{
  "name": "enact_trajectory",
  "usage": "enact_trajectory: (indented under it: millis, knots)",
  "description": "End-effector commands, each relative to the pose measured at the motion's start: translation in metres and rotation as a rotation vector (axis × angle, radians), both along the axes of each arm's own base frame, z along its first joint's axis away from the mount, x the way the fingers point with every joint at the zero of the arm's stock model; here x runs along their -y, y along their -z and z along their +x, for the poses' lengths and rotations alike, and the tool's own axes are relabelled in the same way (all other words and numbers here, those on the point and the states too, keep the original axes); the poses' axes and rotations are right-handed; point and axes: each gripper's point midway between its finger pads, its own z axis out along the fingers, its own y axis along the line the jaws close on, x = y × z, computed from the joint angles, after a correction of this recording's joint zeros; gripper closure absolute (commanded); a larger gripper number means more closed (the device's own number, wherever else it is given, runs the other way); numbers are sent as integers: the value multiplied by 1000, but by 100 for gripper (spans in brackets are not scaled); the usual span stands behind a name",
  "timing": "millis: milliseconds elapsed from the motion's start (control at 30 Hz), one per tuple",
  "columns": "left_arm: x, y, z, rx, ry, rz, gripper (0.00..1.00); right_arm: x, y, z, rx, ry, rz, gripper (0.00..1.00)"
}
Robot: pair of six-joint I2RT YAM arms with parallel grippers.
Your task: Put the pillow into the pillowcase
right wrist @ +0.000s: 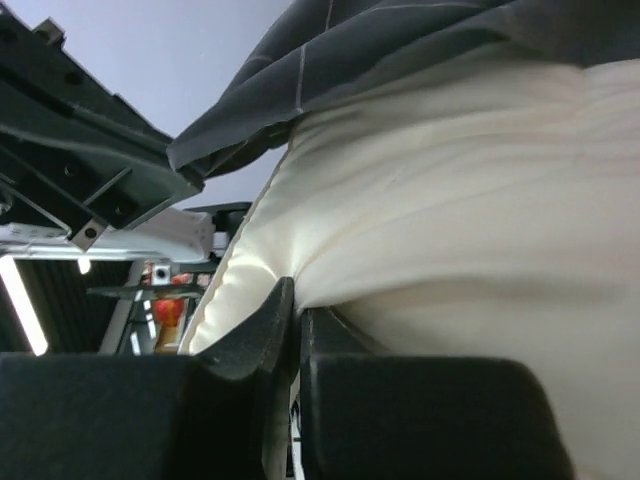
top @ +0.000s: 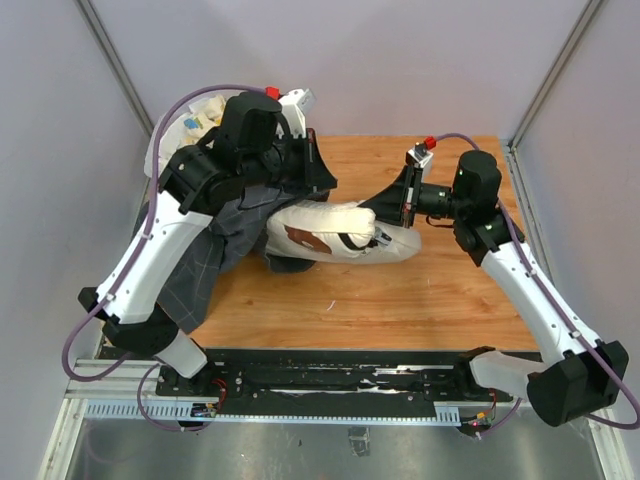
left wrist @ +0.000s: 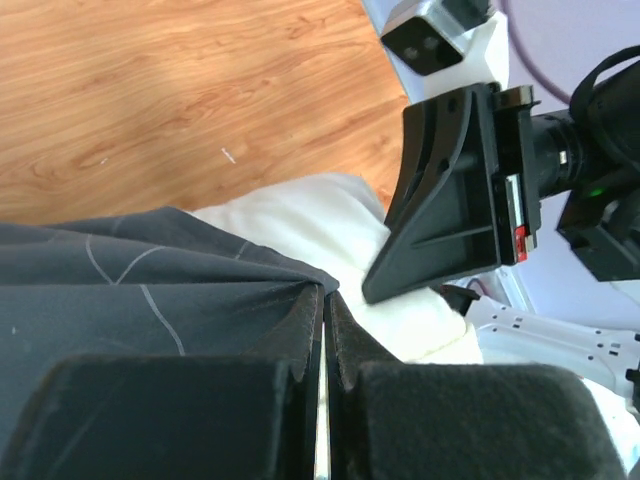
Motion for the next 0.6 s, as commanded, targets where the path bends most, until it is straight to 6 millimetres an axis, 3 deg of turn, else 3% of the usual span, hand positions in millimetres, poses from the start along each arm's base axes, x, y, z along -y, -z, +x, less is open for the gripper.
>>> enact_trajectory:
  millis: [0, 233, 333, 567]
  knots:
    - [40, -28, 5, 17, 134, -157, 100, -4, -17, 1, -75, -23, 168, 99]
    - [48, 7, 70, -56, 121, -187, 100, 1, 49, 34, -291, 64, 160, 99]
    - [58, 23, 92, -68, 127, -179, 100, 13, 77, 55, -359, 129, 165, 99]
    - [83, 82, 138, -159, 137, -162, 100, 43, 126, 90, -453, 262, 140, 99]
